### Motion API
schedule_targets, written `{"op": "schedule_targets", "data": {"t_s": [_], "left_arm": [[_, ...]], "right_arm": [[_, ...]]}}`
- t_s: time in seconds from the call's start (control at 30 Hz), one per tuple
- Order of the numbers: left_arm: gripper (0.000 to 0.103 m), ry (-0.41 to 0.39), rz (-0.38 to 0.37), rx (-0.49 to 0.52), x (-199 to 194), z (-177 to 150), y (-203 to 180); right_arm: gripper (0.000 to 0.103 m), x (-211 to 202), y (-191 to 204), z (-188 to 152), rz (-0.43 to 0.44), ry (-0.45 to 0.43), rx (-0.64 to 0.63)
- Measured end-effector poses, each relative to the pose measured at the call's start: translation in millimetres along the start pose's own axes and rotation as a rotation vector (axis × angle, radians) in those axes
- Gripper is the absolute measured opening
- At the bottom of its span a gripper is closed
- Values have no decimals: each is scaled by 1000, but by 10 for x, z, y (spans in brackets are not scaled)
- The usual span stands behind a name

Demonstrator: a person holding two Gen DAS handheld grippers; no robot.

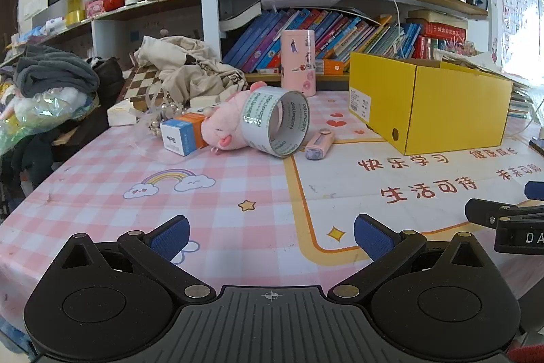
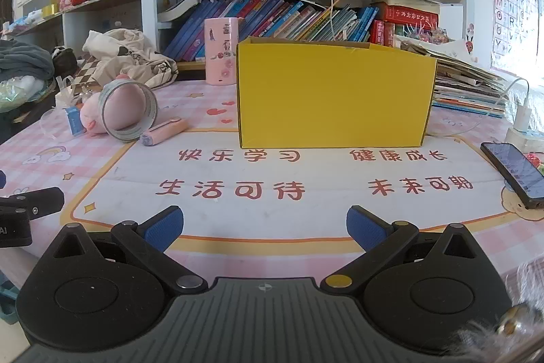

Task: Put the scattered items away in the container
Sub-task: 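Move left tool toward the clear tape roll while right tool approaches the pink marker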

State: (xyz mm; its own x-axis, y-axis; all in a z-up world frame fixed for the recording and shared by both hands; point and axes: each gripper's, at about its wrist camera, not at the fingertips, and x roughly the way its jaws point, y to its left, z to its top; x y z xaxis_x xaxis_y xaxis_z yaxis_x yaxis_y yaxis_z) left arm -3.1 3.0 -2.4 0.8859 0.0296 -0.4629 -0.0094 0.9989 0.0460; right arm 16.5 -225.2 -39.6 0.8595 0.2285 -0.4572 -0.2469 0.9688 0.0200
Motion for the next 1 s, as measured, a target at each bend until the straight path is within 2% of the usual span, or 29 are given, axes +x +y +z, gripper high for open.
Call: {"op": "schedule_targets", "data": {"t_s": [0.37,0.8,1.0], "left_arm": [[103,22,-11,-2,79,6,7],[103,49,-16,-47,233,57,97],[103,62,-62,-36,326,97,118]], "right_arm": [[103,80,20,-1,18,18,3],[103,222,73,64,89,28,-31],[103,272,108,160,136,4,-49]]}}
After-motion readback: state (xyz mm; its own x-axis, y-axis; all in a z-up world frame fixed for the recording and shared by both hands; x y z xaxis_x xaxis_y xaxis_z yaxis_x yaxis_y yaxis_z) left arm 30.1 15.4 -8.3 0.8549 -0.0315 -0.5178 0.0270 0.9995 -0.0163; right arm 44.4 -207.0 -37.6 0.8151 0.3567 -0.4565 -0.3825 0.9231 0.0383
